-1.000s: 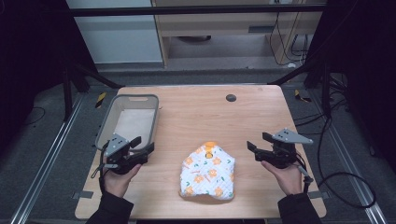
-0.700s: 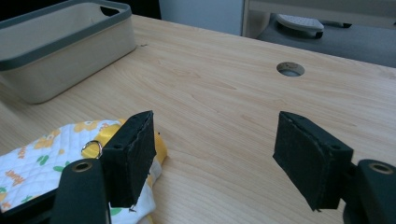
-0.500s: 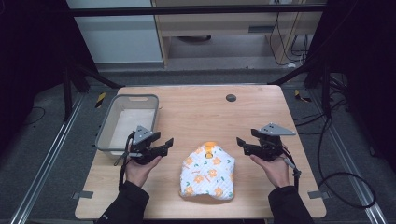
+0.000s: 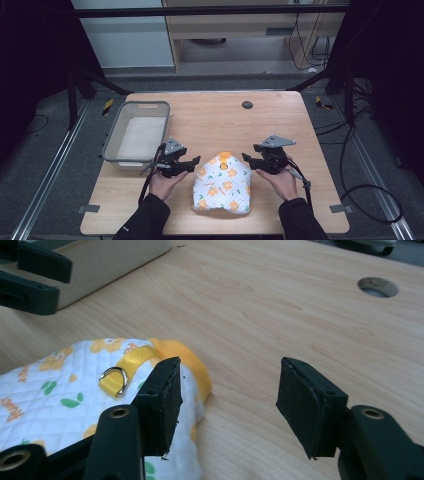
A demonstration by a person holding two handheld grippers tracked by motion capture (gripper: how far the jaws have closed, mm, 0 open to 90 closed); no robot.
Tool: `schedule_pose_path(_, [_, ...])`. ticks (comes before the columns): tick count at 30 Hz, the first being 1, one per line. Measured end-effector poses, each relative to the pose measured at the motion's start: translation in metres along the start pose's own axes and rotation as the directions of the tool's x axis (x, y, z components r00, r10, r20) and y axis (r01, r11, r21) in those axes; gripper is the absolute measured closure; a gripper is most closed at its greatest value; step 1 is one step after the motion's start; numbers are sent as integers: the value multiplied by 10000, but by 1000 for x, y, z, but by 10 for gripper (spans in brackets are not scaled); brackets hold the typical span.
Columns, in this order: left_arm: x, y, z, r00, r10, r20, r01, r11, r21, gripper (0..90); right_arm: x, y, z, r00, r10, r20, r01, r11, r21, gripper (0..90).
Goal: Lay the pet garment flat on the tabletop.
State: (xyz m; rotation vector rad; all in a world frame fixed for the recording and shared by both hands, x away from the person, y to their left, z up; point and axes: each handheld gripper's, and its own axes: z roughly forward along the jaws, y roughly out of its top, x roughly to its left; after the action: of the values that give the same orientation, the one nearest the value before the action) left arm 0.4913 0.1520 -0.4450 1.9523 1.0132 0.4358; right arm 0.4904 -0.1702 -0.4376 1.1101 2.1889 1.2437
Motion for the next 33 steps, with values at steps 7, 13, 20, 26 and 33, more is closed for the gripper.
schedule_pose_path(7, [-4,-5,12,9974,-38,716,-6,9981,622,367,8,-8,10,9989,81,-470,-57,9987,511,433])
schedule_pose_path(13, [-11,-11,21,9950,106,993,-213,9940,1076,385,12,-14,15,9970,-89,-775,159,9959,893,473])
schedule_pose_path(20, [-14,-19,29,9917,-20,1283,-169,9892,1457,507,14,-20,20,9930,-44,-1183,197,9915,1289,601])
schedule_pose_path(26, [-18,-22,32,9862,44,1654,-348,9828,1816,718,19,-24,25,9893,-189,-1444,441,9838,1737,731])
schedule_pose_path(33, [-21,-23,28,9841,196,1764,-485,9858,1610,878,25,-23,22,9875,-492,-1495,739,9836,1643,842])
